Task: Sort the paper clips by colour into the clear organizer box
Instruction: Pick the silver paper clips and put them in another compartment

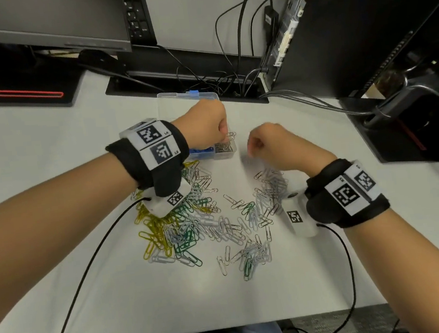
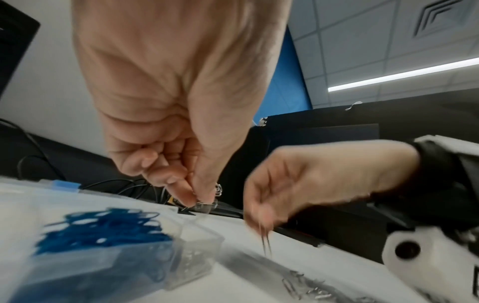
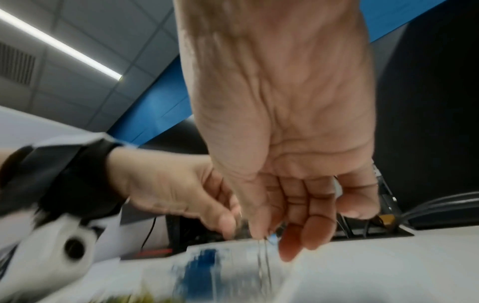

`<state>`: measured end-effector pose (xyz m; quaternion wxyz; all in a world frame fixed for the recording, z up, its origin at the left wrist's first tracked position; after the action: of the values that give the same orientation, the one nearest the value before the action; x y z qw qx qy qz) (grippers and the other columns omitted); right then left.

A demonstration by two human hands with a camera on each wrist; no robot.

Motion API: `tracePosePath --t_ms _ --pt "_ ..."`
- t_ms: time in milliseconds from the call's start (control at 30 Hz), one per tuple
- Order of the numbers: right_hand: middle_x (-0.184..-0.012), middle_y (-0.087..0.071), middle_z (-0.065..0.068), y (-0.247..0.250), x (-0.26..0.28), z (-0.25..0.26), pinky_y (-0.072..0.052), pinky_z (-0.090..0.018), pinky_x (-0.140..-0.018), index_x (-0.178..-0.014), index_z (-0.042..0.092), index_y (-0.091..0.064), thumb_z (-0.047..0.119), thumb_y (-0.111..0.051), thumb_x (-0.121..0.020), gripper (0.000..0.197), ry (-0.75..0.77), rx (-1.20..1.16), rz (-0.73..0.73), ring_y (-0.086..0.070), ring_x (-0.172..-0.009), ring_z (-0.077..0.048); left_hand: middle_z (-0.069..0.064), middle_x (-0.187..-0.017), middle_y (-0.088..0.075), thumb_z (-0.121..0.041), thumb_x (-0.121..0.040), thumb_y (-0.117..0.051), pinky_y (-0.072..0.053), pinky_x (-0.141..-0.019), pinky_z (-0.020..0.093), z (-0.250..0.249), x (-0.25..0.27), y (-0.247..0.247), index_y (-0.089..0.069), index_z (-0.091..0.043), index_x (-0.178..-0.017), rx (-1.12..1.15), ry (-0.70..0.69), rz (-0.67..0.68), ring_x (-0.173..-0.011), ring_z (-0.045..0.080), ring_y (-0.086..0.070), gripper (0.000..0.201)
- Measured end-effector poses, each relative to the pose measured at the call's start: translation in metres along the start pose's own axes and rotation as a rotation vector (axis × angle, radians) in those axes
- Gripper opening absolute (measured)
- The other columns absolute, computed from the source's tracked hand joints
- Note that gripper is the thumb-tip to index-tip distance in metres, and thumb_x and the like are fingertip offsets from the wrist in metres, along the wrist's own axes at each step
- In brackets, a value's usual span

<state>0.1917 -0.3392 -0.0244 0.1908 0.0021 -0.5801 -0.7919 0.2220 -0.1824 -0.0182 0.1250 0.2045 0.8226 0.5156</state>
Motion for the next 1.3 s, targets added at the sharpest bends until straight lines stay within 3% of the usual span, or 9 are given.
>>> tracePosePath --t_ms 100,200,300,433,600,767,933,1133,1300 --pt "-0.074 -0.063 0.002 0.014 -0.009 0.012 -0.048 -0.025 -0.067 -0.080 0.008 -0.064 0.002 -0.051 -0.089 0.017 0.016 -0.168 -0.129 -0.058 -0.071 -0.014 0.005 -0.097 -0.067 -0.014 -0.085 -0.069 -0.037 -0.069 0.021 0.007 0.001 0.000 -0.068 -0.004 -0.099 0.002 0.017 -0.042 -0.079 0.011 -0.051 0.018" --pt "-0.070 -0.062 0.004 0.015 -0.023 0.022 -0.045 -0.022 -0.066 -0.081 0.009 -0.064 0.004 -0.053 -0.090 0.015 0.039 -0.250 -0.186 -0.056 -0.067 -0.007 0.005 -0.096 -0.067 -0.017 -0.083 -0.071 -0.033 -0.059 0.013 0.015 0.006 0.007 -0.065 -0.008 -0.103 0.029 0.009 -0.075 -0.076 0.011 -0.051 0.023" --pt "-0.082 -0.065 -0.002 0.009 -0.033 0.026 -0.049 -0.027 -0.072 -0.092 0.007 -0.067 0.012 -0.061 -0.088 0.008 0.031 -0.268 -0.190 -0.058 -0.077 -0.014 -0.003 -0.087 -0.063 -0.013 -0.085 -0.068 -0.029 -0.056 0.010 0.022 0.019 0.014 -0.066 -0.011 -0.099 -0.020 -0.027 -0.096 -0.073 0.009 -0.049 0.015" --pt "-0.095 -0.059 0.001 0.005 -0.023 0.029 -0.036 -0.010 -0.061 -0.104 0.011 -0.068 0.014 -0.058 -0.092 0.016 0.126 -0.122 -0.225 -0.048 -0.074 -0.004 -0.008 -0.081 -0.057 -0.011 -0.085 -0.064 -0.027 -0.058 0.012 0.030 0.047 0.019 -0.069 -0.017 -0.093 -0.095 -0.101 -0.041 -0.067 0.003 -0.045 0.011" --pt "-0.119 -0.053 -0.004 -0.019 0.006 0.058 -0.037 -0.021 -0.087 -0.116 0.010 -0.066 0.002 -0.050 -0.092 0.031 0.367 -0.001 0.097 -0.047 -0.101 -0.014 -0.003 -0.097 -0.063 -0.025 -0.085 -0.067 -0.040 -0.077 0.029 0.033 0.071 0.009 -0.071 -0.025 -0.104 -0.231 -0.149 0.178 -0.090 0.017 -0.053 0.019" --pt "-0.144 -0.032 0.001 -0.038 0.025 0.051 -0.028 -0.033 -0.110 -0.134 0.013 -0.051 0.003 -0.045 -0.093 0.043 0.340 0.204 0.346 -0.025 -0.131 -0.020 -0.004 -0.106 -0.060 -0.029 -0.087 -0.065 -0.041 -0.084 0.035 0.037 0.082 0.001 -0.066 -0.035 -0.115 -0.339 -0.170 0.257 -0.107 0.019 -0.050 0.029" --pt "-0.132 -0.043 0.004 -0.027 0.025 0.038 -0.026 -0.018 -0.092 -0.125 0.015 -0.059 0.007 -0.056 -0.090 0.036 0.277 0.079 0.153 -0.034 -0.114 -0.011 -0.005 -0.107 -0.061 -0.030 -0.089 -0.063 -0.039 -0.082 0.033 0.036 0.084 -0.004 -0.065 -0.034 -0.117 -0.365 -0.205 0.263 -0.106 0.017 -0.045 0.029" --pt "-0.098 -0.049 0.001 -0.033 0.017 0.048 -0.037 -0.026 -0.074 -0.110 0.011 -0.062 0.026 -0.074 -0.078 0.038 0.166 0.136 0.083 -0.047 -0.091 -0.018 -0.003 -0.113 -0.052 -0.028 -0.092 -0.057 -0.038 -0.086 0.035 0.023 0.079 -0.012 -0.060 -0.034 -0.123 -0.398 -0.278 0.275 -0.108 0.019 -0.039 0.032" --pt "-0.099 -0.051 -0.001 -0.041 0.017 0.062 -0.039 -0.026 -0.070 -0.107 0.014 -0.062 0.023 -0.077 -0.075 0.037 0.149 0.131 0.140 -0.050 -0.088 -0.018 -0.002 -0.107 -0.062 -0.021 -0.089 -0.060 -0.040 -0.084 0.034 0.025 0.070 -0.003 -0.066 -0.024 -0.112 -0.304 -0.234 0.134 -0.104 0.020 -0.046 0.024"
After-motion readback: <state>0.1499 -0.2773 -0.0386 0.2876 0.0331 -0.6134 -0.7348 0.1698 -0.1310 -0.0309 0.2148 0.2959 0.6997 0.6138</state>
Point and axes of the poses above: each hand's wrist, its own x-axis away from the middle knuckle, its own y-axis out of the back of the hand, z = x × y, the point moved 2 cm from there along -x, towards the middle knuckle
